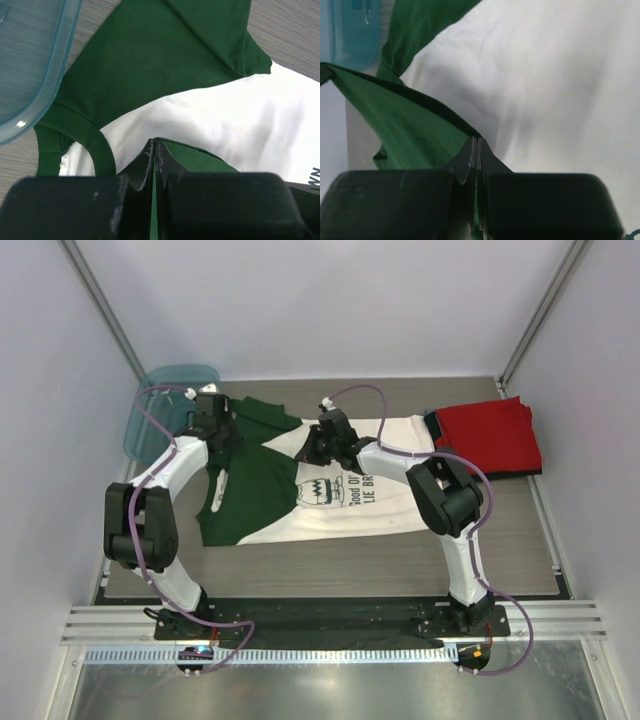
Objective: Fold and stack the t-shirts
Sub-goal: Fold the tshirt
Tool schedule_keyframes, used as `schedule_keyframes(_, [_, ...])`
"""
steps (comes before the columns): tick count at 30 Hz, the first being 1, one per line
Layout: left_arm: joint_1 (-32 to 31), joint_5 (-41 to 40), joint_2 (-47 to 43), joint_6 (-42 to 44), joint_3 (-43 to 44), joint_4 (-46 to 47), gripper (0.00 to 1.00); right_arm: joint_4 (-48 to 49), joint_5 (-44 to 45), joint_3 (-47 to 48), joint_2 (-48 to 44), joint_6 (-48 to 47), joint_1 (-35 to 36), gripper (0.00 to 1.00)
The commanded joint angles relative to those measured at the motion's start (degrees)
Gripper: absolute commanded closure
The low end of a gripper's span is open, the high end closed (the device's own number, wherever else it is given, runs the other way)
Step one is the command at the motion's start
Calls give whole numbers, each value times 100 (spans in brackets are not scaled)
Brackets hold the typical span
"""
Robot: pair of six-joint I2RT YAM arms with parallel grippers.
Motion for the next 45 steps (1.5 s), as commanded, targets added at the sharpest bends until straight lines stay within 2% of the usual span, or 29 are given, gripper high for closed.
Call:
schedule_keyframes(1, [-1,-225,-67,46,18,272,100,255,159,30,-472,-157,29,99])
schedule_keyframes(11, [140,-296,373,-24,290,140,100,167,18,531,-42,-192,21,99])
schedule_keyframes(22, [289,-182,549,-164,344,192,100,220,-61,725,-15,-262,21,99])
schedule_keyframes(32, [315,-235,74,-130,238,201,100,141,-53,803,-156,-341,12,99])
schedule_keyframes(43, [315,46,1199,-174,1063,122,100,71,167,1006,283,-271,-76,99])
schedule_keyframes(44, [315,73,1278,-174,1108,87,99,62,194,1023,310,-262,-76,97])
schedule_keyframes(45, [315,108,1357,-156,1169,35,90,62,194,1050,388,-271,-85,94])
